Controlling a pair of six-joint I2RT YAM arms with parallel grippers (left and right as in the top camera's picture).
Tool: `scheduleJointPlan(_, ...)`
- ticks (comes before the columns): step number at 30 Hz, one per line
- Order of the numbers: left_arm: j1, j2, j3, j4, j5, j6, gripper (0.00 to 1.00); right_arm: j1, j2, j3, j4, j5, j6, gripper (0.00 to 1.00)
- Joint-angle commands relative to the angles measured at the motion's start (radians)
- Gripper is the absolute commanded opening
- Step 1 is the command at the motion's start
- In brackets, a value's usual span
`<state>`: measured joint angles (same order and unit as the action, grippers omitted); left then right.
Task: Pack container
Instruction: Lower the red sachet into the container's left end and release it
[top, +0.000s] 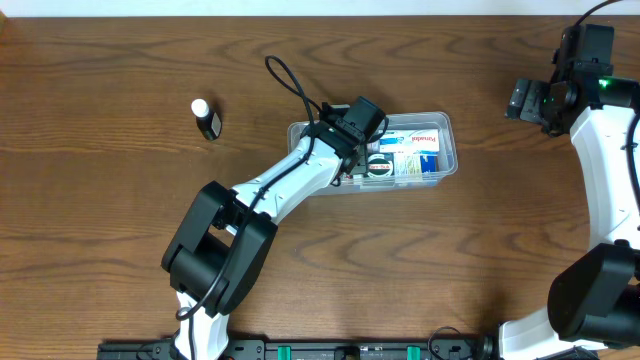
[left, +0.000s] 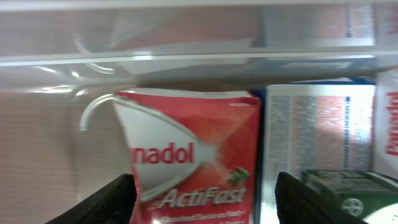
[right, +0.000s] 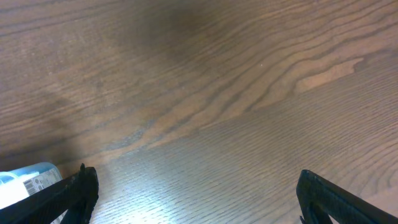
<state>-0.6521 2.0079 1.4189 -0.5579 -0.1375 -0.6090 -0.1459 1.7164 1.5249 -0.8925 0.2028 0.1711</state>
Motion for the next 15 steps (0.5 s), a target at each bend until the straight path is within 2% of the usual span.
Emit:
scheduleJointPlan(1, -0.002, -0.001, -0.004, 0.016, 0.057, -0.002, 0.72, -0.003, -0.013, 0.011, 0.002, 0.01, -0.012, 0.99)
scheduleJointPlan(10, -0.002, -0.001, -0.004, 0.025, 0.074, -0.001, 0.72, -0.003, -0.013, 0.011, 0.002, 0.01, -0.012, 0.99)
scheduleJointPlan(15, 0.001, -0.008, -0.003, 0.023, 0.074, 0.042, 0.72, -0.003, -0.013, 0.011, 0.002, 0.01, -0.012, 0.99)
